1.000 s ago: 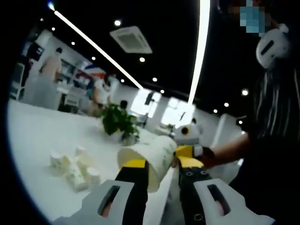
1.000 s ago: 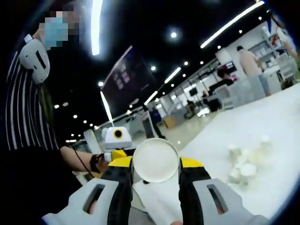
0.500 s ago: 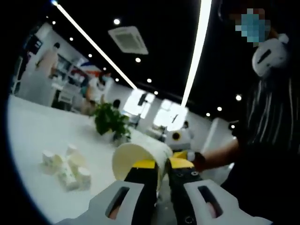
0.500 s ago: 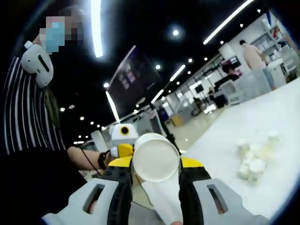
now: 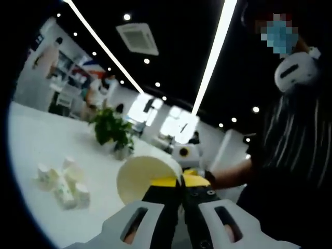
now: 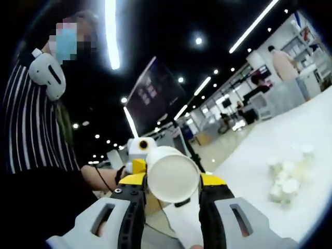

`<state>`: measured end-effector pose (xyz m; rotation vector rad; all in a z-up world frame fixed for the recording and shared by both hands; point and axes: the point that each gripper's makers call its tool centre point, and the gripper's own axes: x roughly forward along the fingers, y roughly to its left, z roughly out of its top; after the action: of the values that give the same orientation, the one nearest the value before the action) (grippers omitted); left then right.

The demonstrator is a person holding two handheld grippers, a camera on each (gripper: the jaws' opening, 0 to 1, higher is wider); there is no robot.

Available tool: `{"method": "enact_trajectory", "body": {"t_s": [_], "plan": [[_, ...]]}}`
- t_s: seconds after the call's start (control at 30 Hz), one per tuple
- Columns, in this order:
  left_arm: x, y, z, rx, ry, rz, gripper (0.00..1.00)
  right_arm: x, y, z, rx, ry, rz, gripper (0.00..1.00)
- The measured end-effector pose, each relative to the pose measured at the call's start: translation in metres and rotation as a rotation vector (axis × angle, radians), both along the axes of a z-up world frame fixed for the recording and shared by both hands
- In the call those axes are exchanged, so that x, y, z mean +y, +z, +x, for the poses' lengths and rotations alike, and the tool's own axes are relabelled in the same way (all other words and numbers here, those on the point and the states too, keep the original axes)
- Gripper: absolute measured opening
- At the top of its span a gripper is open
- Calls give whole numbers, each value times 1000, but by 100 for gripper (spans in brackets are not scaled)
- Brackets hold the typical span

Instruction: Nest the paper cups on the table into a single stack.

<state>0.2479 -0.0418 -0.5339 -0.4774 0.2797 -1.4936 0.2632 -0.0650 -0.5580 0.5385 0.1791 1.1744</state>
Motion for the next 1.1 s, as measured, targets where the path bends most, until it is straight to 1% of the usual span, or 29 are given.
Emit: {"method": "enact_trajectory", "body": {"t_s": [0.1, 0.27, 0.33, 0.43, 0.63, 0.87, 0.93, 1.1], "plan": [[0, 0, -1, 6, -4, 8, 0, 0, 0, 0, -9, -2, -4, 36], [0, -5, -1, 6, -2, 28, 0, -1, -4, 1, -29, -13, -32, 37], [-1, -6, -2, -6, -3, 38, 0, 0, -6, 0, -36, -12, -49, 37], [-2, -9, -2, -13, -3, 51, 0, 1, -9, -1, -36, -10, -69, 39], [-2, -9, 0, -20, 3, 53, 0, -2, -14, 0, -27, -29, -81, 45], [0, -11, 2, -19, 5, 63, 0, -10, -15, 3, -29, -58, -93, 49], [0, -11, 2, -20, 9, 65, 0, -16, -13, 6, -19, -80, -67, 51], [0, -13, 3, -20, 11, 74, 0, -28, -18, 10, -11, -117, -86, 54]]}}
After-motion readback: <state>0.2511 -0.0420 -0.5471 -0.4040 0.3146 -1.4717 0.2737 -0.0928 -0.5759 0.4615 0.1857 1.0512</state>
